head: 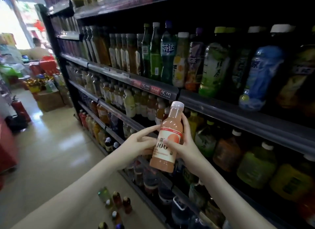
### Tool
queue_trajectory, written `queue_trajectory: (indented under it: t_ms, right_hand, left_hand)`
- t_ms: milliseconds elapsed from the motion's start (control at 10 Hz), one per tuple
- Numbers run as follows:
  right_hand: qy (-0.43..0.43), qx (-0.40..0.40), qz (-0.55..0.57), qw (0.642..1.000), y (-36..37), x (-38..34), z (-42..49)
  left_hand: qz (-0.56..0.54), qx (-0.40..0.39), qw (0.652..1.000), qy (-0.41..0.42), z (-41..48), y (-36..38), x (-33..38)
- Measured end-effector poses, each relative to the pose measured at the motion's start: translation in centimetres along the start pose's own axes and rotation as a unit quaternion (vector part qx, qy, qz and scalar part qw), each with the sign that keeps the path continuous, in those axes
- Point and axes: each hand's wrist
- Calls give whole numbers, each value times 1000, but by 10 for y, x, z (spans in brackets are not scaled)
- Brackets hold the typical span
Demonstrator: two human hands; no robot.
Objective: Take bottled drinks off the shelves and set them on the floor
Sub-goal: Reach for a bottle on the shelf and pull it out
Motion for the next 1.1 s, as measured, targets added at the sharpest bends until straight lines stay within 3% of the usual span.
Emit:
queue_trajectory:
  t_ms: [100,300,500,800,900,1100]
  right_hand:
    - [-1,63,-6,998,23,5,44]
    - [-30,164,-19,986,56,-4,75]
    - [-59,236,-47,969,69,-10,56]
    - [9,303,-60,951,69,-2,10]
    - [53,299,-54,951,89,21,10]
    - [62,280,-70,956,142,52,44]
  left_hand:
    - [49,-91,995,12,34,-49,4]
    - [46,-201,978,29,71,-96,9]
    - [28,-305,950,66,81,-85,1]
    - [64,-306,945,97,59,-49,-25]
    - [56,-296,952,62,42,-63,-54]
    - [54,-261,962,51,21,-122,-83]
Point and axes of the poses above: each hand's wrist, its own z-axis towards the middle knuckle, its own y-axis out of the palm, x = y × z, and after that the axes turned 5 degrees about z, right-handed
